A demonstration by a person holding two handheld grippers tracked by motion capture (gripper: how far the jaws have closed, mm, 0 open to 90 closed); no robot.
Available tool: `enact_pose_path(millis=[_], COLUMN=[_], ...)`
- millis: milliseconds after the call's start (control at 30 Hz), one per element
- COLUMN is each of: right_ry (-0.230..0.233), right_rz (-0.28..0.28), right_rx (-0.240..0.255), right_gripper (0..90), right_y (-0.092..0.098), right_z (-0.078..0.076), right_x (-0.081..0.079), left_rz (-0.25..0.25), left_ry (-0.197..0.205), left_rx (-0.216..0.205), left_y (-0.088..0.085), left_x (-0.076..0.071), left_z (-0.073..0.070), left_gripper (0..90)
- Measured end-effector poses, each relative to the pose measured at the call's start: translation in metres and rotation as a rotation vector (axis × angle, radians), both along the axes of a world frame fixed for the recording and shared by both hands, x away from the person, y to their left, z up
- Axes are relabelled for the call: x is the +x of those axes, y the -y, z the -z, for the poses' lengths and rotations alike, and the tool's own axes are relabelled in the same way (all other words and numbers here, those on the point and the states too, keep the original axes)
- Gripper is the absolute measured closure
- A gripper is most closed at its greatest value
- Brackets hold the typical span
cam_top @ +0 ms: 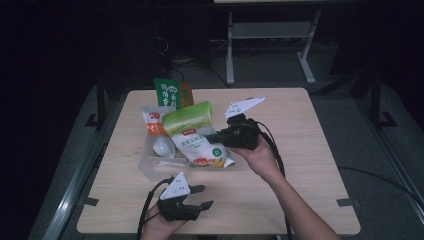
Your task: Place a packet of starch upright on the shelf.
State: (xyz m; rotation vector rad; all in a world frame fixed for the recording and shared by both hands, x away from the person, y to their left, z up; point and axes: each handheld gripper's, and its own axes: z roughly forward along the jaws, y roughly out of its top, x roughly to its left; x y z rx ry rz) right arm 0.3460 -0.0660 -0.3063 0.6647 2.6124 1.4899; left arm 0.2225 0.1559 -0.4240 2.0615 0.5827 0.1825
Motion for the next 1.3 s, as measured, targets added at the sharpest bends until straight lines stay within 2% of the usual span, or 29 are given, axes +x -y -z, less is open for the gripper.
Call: enact_pose_path(millis=[133,367,500,533,567,633,933,1067,1167,1300], right_ry=[-0.013,0.000,-0.012,-0.012,-0.011,-0.018,-0.047,-0.064,-0.084,-0.095], right_rz=[-0.010,-0.023,-0.030,-0.030,-0.036,-0.043,-0.079,-0.090,-0.097,-0.100], right_rx=[0.011,0.019,0.014,0.014,0.004,0.000,0.019,0.033,0.038,0.032], right_gripper=[88.6,88.6,88.7,88.7,88.6,88.6,88.7,88.7,88.7,88.7], right_y=[-0.017,-0.051,-0.073,-0.073,-0.084,-0.094,-0.128,-0.135,-0.140,-0.143], right_z=[-0.004,-0.011,-0.008,-0.008,-0.005,-0.002,0.016,0.023,0.034,0.044], right_x=[0.004,0.014,0.022,0.022,0.025,0.027,0.034,0.036,0.037,0.037], left_rz=[0.001,0.000,0.004,0.004,0.006,0.005,0.000,-0.005,-0.003,-0.006], left_ry=[-0.011,-0.003,0.002,0.002,0.009,0.004,0.005,-0.001,0.002,-0.001], left_rx=[-0.003,-0.007,-0.002,-0.002,0.001,0.003,-0.014,-0.021,-0.017,-0.026], left_y=[0.001,-0.001,-0.002,-0.002,-0.003,-0.003,-0.005,-0.006,-0.007,-0.008], left_x=[-0.001,-0.002,-0.003,-0.003,-0.003,-0.003,-0.005,-0.005,-0.006,-0.006], left_z=[0.001,0.000,0.000,0.000,0.000,-0.001,-0.001,-0.002,-0.002,-0.003], left_gripper=[43.8,43.8,43.7,43.7,43.7,43.6,43.6,43.6,43.5,43.2])
